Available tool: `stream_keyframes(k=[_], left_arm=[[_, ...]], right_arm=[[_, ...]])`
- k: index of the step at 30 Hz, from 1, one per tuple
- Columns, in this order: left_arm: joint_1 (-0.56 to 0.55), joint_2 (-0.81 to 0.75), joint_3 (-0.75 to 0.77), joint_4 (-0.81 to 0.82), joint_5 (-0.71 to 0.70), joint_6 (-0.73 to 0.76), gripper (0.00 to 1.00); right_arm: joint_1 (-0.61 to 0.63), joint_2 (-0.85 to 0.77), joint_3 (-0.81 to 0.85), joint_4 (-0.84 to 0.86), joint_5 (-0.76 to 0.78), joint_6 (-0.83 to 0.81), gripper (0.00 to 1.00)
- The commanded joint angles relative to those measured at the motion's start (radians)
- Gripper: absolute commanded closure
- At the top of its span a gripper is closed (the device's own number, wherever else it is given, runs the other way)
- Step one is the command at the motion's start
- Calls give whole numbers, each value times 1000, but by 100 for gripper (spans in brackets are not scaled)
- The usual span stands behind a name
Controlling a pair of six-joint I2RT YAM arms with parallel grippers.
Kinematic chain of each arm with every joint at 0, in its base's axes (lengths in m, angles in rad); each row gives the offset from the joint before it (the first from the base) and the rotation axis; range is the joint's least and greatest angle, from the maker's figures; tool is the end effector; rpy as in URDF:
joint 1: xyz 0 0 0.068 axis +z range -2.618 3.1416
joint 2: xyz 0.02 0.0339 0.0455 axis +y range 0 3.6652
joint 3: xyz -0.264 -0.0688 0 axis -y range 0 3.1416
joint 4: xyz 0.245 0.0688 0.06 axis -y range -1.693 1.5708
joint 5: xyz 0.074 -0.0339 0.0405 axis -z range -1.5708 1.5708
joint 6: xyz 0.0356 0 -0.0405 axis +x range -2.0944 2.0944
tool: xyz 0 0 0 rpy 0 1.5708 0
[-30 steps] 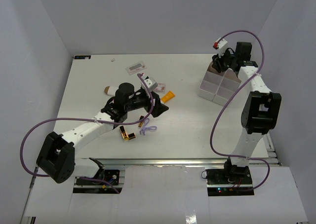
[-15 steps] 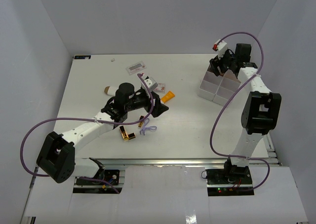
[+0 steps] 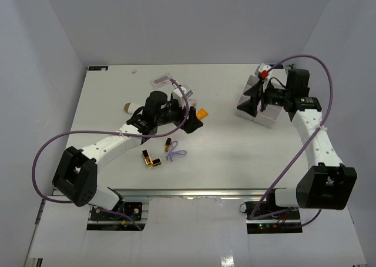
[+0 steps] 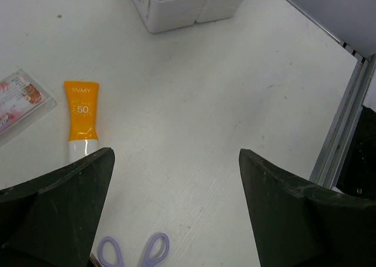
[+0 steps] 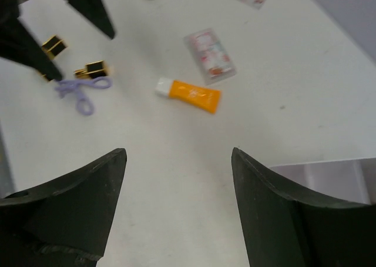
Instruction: Organize the makeup
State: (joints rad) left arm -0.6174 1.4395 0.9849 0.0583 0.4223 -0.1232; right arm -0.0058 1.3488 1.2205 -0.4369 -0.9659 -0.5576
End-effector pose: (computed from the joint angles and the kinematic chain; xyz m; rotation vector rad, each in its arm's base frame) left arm 0.2607 -0.2030 0.2805 0.7735 1.8881 -0.8902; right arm 0.2923 0.0276 0.3487 -1.0217 1.6419 0.6519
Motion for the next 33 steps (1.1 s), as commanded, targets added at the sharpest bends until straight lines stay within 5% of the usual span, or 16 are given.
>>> stream_keyframes(k=[1,7,17,33], left_arm=[[4,58,64,-167,-105,-23,2],[17,182,172,-282,-173,22,2],[21,477,415,-354,-299,178,4],[12,724,655,-414,-329,208,35]], right_arm=[[4,-85,-165,-80,-99,13,21],[2,-173,-326,-10,-102,-3,20],[-63,-243,-348,-5,-150,0,18],[-102,-255,-349,-3,-182,8,18]])
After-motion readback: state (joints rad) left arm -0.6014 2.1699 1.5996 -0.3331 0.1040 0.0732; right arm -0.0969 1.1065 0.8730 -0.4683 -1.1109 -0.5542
